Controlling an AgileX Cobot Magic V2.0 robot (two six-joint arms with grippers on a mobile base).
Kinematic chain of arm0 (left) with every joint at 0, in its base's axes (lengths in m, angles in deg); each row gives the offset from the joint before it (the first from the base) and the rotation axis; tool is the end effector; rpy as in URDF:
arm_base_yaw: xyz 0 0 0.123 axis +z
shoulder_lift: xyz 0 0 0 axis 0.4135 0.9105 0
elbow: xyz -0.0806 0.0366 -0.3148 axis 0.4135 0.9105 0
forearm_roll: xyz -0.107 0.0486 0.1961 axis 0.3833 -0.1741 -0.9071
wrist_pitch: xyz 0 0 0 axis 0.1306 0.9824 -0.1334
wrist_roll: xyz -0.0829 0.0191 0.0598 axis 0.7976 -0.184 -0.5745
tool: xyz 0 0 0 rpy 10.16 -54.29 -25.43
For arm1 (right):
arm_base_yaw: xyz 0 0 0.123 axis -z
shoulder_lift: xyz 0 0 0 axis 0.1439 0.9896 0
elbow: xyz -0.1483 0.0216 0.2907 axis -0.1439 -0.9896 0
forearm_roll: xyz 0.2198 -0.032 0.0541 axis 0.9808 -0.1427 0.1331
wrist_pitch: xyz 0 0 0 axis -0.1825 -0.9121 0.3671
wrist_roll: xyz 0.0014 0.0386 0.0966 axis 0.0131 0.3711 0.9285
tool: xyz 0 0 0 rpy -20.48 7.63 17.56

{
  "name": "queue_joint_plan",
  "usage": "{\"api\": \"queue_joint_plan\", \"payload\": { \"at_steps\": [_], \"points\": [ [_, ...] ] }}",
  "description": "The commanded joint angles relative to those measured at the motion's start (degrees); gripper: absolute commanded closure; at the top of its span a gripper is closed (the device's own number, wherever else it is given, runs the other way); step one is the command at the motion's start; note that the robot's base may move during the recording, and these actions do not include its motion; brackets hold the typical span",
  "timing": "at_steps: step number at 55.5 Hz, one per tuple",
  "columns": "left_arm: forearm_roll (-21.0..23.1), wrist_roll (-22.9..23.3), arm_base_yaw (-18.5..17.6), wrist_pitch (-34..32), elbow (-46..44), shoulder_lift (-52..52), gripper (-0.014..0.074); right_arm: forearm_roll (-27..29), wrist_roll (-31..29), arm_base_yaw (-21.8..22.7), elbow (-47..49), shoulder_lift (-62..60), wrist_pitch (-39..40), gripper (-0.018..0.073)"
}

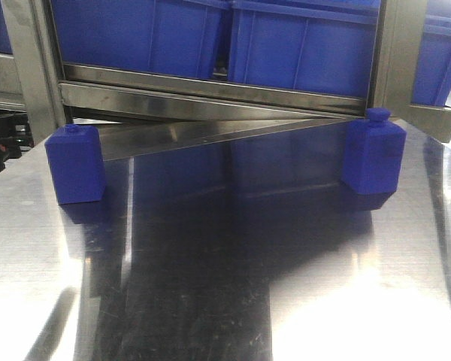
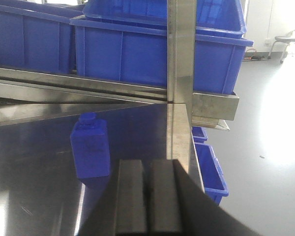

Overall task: Pick and sort blue part to right shelf
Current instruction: 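Close the left gripper around the blue bottle-shaped part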

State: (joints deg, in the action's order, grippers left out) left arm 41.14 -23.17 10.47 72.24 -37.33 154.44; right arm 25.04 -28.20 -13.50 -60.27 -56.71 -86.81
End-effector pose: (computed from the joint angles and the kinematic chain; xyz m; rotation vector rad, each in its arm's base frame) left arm 0.2338 -0.0855 0.3939 0.1988 2.3100 -0.5176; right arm 0.0037 0.0005 0.2020 -0.0083 1.5288 0.1394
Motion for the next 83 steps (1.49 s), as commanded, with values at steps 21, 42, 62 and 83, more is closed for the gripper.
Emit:
{"api": "queue_joint_plan", "payload": {
  "at_steps": [21, 42, 62, 83],
  "points": [
    [-11.6, 17.9, -2.9, 15.1, -20.9, 18.4, 0.0111, 0.1, -0.3, 0.2, 0.4, -0.8, 5.3, 0.0523],
    [-13.7, 18.3, -2.9, 20.5, -21.8, 24.0, 0.0114, 0.1, -0.3, 0.2, 0.4, -0.8, 5.3, 0.0523],
    [-13.2, 21.3, -2.9, 21.9, -21.7, 27.8, 0.0112, 0.1, -0.3, 0.2, 0.4, -0.8, 5.3, 0.0523],
    [-11.7, 21.4, -2.9, 18.2, -21.7, 27.9, 0.0113, 0.1, -0.3, 0.2, 0.4, -0.8, 5.3, 0.0523]
  ]
}}
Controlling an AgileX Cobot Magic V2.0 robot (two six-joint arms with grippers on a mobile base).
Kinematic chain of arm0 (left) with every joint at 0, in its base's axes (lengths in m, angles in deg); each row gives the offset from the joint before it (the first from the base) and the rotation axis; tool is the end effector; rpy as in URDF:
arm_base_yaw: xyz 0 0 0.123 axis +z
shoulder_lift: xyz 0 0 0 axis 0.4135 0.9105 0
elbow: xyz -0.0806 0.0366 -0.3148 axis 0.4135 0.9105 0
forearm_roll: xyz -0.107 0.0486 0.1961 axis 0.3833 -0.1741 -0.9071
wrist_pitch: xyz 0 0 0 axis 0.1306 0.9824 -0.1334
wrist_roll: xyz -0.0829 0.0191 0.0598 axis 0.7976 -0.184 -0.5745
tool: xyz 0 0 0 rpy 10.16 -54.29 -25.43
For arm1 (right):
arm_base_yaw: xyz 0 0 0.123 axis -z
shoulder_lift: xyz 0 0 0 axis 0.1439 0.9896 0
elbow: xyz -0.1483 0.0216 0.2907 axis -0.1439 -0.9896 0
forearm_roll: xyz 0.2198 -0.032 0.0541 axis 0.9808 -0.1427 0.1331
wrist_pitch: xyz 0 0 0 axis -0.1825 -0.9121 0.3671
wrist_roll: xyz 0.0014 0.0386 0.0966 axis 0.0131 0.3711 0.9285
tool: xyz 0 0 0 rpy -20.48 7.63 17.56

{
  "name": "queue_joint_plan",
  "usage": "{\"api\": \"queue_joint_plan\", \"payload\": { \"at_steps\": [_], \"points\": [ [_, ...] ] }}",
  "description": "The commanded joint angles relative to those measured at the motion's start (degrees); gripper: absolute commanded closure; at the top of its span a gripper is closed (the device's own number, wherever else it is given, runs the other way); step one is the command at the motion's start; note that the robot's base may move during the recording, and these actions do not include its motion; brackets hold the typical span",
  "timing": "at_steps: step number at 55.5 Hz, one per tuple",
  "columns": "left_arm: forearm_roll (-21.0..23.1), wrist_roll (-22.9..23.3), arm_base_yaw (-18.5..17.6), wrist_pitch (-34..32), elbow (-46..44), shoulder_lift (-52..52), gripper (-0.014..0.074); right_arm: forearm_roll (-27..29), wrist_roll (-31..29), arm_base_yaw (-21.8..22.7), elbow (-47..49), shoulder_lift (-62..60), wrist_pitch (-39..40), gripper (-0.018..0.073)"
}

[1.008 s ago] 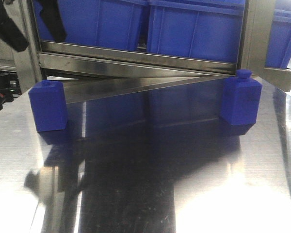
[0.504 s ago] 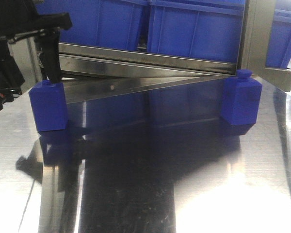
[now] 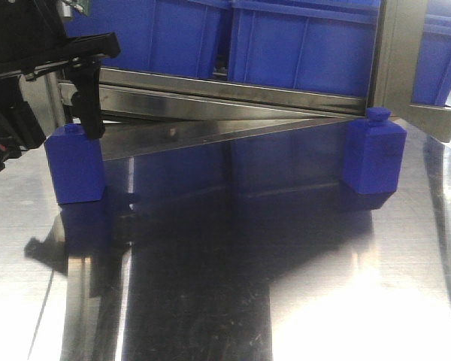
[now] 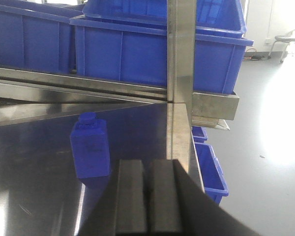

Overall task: Pick and sort blue part to right shelf
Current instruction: 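Close the left gripper around the blue bottle-shaped part, then lift the held blue part off the table with the left gripper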

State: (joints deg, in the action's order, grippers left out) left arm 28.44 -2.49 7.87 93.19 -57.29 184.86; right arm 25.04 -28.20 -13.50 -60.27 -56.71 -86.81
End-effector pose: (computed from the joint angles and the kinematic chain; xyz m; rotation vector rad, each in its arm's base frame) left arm 0.3492 -0.1205 0.3036 -0.0262 2.9153 -0.3334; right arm 0.0037 0.0005 0.2020 -0.0083 1.5288 0.1394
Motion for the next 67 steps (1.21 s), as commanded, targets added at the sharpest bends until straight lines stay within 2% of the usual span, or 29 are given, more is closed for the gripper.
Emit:
{"api": "queue_joint_plan", "payload": {
  "at_steps": [1, 4, 38, 57, 67],
  "points": [
    [1.0, 1.1, -0.3, -2.9, -1.7, -2.5, 0.0113, 0.1, -0.3, 0.2, 0.4, -0.8, 5.3, 0.0523],
    [1.0, 2.2, -0.3, -3.3, -1.7, -2.0, 0.0113, 0.1, -0.3, 0.2, 0.4, -0.8, 5.3, 0.0523],
    [0.8, 2.2, -0.3, -4.3, -1.7, 3.4, 0.0120, 0.1, -0.3, 0.2, 0.4, -0.8, 5.3, 0.0523],
    [0.7, 2.0, -0.3, -5.0, -1.7, 3.4, 0.0317, 0.1, -0.3, 0.2, 0.4, -0.8, 5.3, 0.0523],
    [0.7, -0.1, -0.6, -2.0, -3.7, 2.6, 0.0334, 0.1, -0.3, 0.2, 0.4, -0.8, 5.3, 0.0523]
  ]
}}
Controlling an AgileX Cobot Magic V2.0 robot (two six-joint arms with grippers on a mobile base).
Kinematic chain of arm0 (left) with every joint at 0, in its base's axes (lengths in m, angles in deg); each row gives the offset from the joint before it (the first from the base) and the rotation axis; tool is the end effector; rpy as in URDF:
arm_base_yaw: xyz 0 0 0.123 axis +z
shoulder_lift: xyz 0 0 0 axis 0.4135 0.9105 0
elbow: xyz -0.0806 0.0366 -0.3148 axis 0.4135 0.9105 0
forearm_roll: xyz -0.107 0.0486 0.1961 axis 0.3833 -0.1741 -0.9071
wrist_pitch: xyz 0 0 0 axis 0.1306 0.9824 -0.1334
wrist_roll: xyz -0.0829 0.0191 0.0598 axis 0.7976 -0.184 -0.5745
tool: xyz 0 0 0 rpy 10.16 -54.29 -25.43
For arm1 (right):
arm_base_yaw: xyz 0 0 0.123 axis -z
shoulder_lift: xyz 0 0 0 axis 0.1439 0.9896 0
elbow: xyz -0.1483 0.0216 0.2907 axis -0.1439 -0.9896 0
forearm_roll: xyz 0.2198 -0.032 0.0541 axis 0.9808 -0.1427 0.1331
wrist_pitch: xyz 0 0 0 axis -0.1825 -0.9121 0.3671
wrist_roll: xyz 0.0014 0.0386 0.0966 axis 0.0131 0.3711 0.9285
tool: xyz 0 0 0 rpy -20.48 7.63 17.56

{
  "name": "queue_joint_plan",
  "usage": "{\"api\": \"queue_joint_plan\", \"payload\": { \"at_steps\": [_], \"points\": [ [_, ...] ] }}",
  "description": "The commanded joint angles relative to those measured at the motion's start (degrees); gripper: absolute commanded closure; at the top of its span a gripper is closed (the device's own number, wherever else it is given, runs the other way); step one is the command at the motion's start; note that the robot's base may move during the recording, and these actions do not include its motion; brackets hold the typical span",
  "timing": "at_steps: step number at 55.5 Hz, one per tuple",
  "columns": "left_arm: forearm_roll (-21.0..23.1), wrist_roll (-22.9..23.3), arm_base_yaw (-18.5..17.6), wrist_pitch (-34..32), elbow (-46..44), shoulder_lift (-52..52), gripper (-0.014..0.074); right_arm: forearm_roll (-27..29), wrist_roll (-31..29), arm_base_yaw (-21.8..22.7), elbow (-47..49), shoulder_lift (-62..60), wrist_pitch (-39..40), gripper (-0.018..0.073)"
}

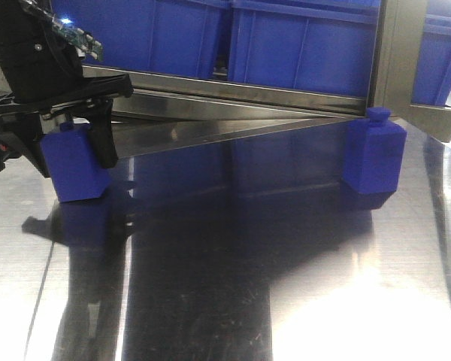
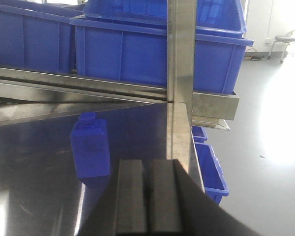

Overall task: Pick and sort blue part to right shelf
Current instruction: 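Lift the held blue part off the table with the left gripper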

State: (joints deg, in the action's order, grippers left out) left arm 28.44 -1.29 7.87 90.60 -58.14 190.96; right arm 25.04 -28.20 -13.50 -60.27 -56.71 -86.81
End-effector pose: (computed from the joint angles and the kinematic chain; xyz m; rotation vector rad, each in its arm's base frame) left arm 0.3722 -0.1269 0.2678 -0.0739 2.9623 -0.3158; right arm 0.0037 0.0005 0.2020 -0.0083 1.5288 0.1394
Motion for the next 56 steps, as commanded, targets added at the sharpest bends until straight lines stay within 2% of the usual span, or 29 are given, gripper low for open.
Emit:
{"api": "queue_joint_plan", "payload": {
  "at_steps": [1, 8, 18, 22, 35, 50, 56],
  "points": [
    [0.7, -1.7, -0.7, 0.6, -3.0, -3.8, 0.0334, 0.1, -0.3, 0.2, 0.4, -0.8, 5.3, 0.0523],
    [-1.4, -4.0, -1.8, 0.3, -3.1, -7.9, 0.0334, 0.1, -0.3, 0.2, 0.4, -0.8, 5.3, 0.0523],
    [-14.8, -4.6, -4.5, 0.3, -1.4, -18.0, 0.0334, 0.1, -0.3, 0.2, 0.4, -0.8, 5.3, 0.0523],
    [-18.0, -4.6, -5.0, -2.1, 1.3, -23.2, 0.0333, 0.1, -0.3, 0.2, 0.4, -0.8, 5.3, 0.0523],
    [-22.1, -4.6, -5.0, -15.6, 17.9, -42.5, 0.0333, 0.1, -0.3, 0.2, 0.4, -0.8, 5.3, 0.0523],
    [-23.4, -4.6, -5.0, -31.1, 38.6, -66.1, 0.0334, 1.5, -0.3, 0.2, 1.6, -0.8, 4.6, 0.0518],
    [-23.4, -4.6, -5.0, -35.7, 46.2, -75.7, 0.0334, 2.0, -0.3, 0.2, 4.6, -0.7, 0.7, 0.0518]
  ]
}}
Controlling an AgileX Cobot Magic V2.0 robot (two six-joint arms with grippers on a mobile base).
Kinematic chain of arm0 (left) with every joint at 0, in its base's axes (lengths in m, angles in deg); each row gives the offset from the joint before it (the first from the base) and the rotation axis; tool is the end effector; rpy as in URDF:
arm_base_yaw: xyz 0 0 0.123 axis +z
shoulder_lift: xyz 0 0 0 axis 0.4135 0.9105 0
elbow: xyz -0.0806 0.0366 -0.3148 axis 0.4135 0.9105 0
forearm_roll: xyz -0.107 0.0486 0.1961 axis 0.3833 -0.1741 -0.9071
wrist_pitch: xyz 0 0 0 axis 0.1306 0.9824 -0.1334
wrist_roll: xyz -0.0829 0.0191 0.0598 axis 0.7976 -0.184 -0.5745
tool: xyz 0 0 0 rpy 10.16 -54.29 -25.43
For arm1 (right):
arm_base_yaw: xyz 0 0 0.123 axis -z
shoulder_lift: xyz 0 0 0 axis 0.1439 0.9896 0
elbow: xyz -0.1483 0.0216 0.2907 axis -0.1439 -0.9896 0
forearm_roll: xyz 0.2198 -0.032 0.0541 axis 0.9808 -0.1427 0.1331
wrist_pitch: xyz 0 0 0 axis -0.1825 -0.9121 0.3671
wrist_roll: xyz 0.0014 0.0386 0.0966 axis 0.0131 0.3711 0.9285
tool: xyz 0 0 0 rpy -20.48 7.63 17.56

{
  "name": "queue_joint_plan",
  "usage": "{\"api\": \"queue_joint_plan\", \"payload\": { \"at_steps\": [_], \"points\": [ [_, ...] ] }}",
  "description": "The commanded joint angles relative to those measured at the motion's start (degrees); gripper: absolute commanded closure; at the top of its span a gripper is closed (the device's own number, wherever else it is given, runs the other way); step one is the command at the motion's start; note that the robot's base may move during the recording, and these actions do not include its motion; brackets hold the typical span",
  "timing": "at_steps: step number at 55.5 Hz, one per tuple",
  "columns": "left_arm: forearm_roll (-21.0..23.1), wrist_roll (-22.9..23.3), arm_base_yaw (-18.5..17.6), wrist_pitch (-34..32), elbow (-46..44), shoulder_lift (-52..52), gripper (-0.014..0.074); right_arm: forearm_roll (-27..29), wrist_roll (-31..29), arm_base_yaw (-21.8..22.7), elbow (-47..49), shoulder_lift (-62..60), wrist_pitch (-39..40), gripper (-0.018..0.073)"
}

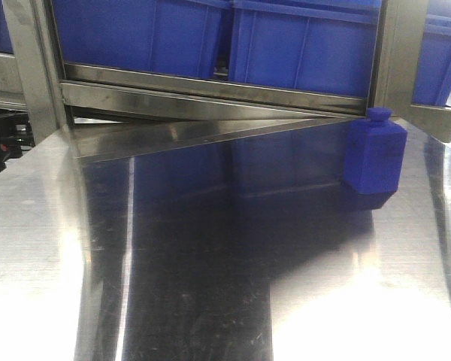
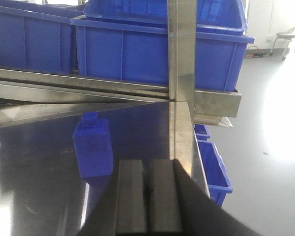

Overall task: Pick and sort blue part to right shelf
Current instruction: 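Lift the held blue part off the table with the left gripper, then lower the right gripper over the other blue bottle-shaped part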

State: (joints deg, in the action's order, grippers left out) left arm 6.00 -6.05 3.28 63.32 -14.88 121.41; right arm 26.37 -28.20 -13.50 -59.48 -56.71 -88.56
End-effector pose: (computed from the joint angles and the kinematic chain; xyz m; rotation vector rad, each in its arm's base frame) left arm 0.0916 -0.0225 0.3782 0.2891 1.9594 -0.1247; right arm 0.0032 0.0008 0.2033 0.0070 1.5460 0.1593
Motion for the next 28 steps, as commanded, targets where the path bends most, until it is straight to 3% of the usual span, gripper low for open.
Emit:
{"api": "queue_joint_plan", "payload": {
  "at_steps": [1, 14, 28],
  "points": [
    [-0.9, 0.2, -0.4, -8.8, 3.7, -7.3, 0.0334, 0.7, -0.3, 0.2, 4.6, -0.7, 1.5, 0.0518],
    [-0.9, 0.6, -0.4, -11.4, 13.7, -22.9, 0.0334, 0.7, -0.3, 0.2, 17.3, 7.0, -10.3, 0.0518],
    [-0.9, 0.7, -0.4, -11.1, 15.4, -28.8, 0.0334, 0.8, -1.9, -1.9, 41.3, 29.5, -26.7, 0.0496]
  ]
}}
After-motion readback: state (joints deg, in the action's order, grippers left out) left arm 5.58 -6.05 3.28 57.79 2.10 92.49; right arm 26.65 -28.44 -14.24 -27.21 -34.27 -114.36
